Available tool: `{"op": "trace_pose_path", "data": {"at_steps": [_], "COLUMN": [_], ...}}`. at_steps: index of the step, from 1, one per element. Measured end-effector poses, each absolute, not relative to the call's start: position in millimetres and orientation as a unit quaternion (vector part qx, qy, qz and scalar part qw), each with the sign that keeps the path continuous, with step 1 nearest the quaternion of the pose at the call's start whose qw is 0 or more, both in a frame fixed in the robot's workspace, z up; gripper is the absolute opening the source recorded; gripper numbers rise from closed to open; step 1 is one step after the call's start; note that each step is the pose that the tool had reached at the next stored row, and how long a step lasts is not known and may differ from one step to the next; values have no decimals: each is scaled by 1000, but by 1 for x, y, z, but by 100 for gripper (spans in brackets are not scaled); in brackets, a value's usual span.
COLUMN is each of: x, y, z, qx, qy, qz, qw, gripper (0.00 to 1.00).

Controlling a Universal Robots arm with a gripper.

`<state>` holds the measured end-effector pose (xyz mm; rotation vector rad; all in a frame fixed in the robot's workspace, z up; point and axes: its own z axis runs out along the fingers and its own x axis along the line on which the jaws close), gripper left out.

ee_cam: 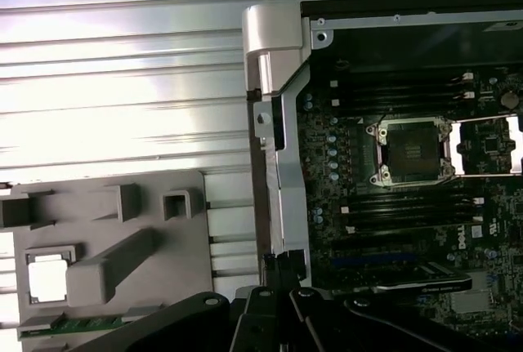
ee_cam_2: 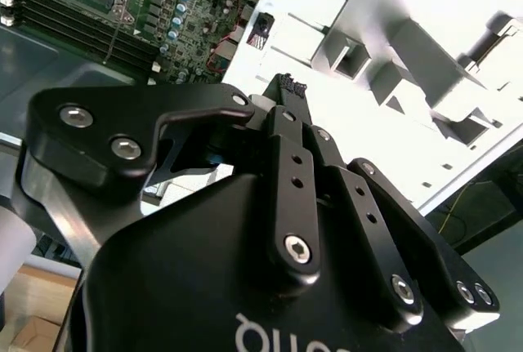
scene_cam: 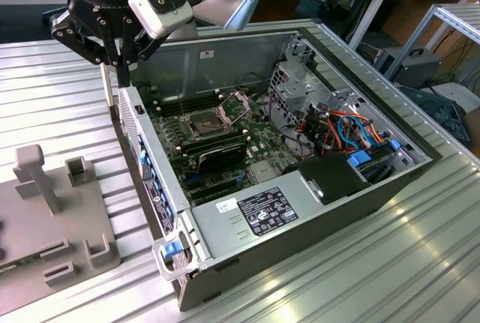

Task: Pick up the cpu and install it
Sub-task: 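Reach for the cpu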

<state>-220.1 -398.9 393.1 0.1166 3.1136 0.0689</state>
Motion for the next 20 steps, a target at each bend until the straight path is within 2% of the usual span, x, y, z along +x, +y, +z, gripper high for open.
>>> {"op": "trace_pose_path", "data": {"at_steps": [20], "x": [-256], "y": [-399], "z": [393], "qx": [37], "qy": [999], "qz": [22], "qw": [13], "gripper": [11]}}
